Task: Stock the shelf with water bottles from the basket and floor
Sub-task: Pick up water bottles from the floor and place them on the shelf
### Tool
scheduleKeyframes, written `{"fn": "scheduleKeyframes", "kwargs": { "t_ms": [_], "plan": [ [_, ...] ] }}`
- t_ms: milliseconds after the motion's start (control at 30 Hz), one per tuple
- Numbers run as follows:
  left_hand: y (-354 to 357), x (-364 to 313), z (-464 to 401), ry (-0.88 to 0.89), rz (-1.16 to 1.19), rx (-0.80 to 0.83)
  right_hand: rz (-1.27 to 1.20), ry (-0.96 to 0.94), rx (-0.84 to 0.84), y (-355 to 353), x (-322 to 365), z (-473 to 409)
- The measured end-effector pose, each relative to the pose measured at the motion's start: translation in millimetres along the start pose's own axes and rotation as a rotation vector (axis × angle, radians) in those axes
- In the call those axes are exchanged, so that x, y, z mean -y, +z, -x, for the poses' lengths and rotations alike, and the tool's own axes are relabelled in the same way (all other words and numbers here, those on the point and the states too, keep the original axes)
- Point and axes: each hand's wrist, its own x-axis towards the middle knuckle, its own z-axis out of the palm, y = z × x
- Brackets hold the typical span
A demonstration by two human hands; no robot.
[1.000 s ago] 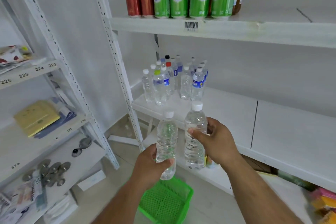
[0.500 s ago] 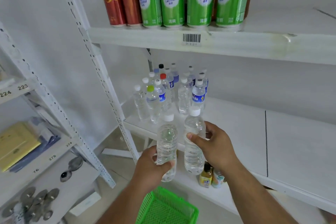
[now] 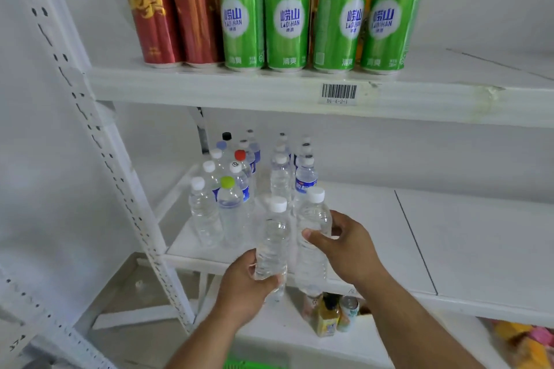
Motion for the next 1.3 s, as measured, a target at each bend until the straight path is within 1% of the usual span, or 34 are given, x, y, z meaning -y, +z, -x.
{"fn": "scheduleKeyframes", "kwargs": {
  "t_ms": [133,367,567,733,933,1067,1300],
  "plan": [
    [-14,9,-23,0.004,-0.016,0.027,0.042,0.041,-0.06,16,4,-4],
    [-14,20,-66,0.002,-0.065,0.01,0.066,0.091,-0.127,22,-3,-28],
    [0,21,-107,-0.042,-0.099,-0.004,0.034,0.113,-0.125,26,-20,-61],
    [16,25,-142,-0.054,-0.096,-0.033,0.005,0.174,-0.11,32,-41,-87],
    [34,31,-175,-0.069,-0.052,-0.046,-0.015,0.205,-0.119,41,-59,-113],
    [42,33,-190,-0.097,-0.004,-0.032,-0.023,0.193,-0.096,43,-66,-130],
    [44,39,-206,-0.086,-0.024,0.005,-0.015,0.157,-0.103,41,-74,-143]
  ]
}}
